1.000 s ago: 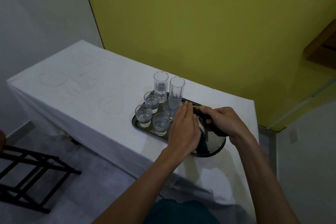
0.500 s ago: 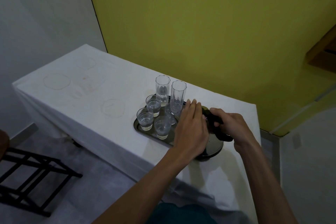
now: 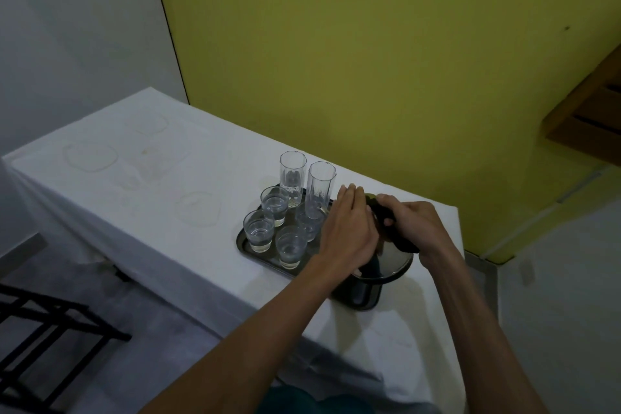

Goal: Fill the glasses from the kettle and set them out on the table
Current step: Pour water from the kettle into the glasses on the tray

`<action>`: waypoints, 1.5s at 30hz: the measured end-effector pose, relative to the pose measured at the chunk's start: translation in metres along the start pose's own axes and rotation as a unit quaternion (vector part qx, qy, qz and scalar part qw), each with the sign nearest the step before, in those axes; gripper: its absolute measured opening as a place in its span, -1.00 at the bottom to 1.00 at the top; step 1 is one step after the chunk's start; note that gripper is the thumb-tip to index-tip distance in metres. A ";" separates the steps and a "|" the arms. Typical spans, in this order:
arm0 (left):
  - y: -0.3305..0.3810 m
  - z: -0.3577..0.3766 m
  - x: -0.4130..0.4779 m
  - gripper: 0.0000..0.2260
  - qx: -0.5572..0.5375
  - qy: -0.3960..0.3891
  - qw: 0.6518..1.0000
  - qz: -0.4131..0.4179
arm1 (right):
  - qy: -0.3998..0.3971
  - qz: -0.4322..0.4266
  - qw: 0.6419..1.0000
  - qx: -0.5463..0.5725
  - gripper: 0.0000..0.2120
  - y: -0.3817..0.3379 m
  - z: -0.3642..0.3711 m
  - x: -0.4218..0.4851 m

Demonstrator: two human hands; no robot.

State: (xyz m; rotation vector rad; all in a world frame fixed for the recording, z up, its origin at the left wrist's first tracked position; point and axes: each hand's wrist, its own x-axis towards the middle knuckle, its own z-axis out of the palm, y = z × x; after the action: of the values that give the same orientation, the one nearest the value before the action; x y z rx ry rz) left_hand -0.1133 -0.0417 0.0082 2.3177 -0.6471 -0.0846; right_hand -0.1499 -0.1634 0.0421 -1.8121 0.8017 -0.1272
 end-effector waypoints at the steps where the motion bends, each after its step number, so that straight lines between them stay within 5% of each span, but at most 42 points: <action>1: -0.001 0.000 0.001 -0.55 -0.001 -0.007 1.000 -0.003 | 0.002 -0.002 1.000 -0.008 -0.56 0.000 0.001 0.002; 45: -0.038 -0.003 0.017 -0.53 -0.045 -0.105 0.993 0.030 | 0.036 0.031 0.999 -0.014 -0.54 0.004 0.025 0.010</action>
State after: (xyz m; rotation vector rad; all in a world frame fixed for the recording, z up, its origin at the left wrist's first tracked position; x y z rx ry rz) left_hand -0.0819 -0.0247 -0.0130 2.2188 -0.8014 -0.3252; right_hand -0.1324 -0.1500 0.0258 -1.8155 0.9142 -0.1428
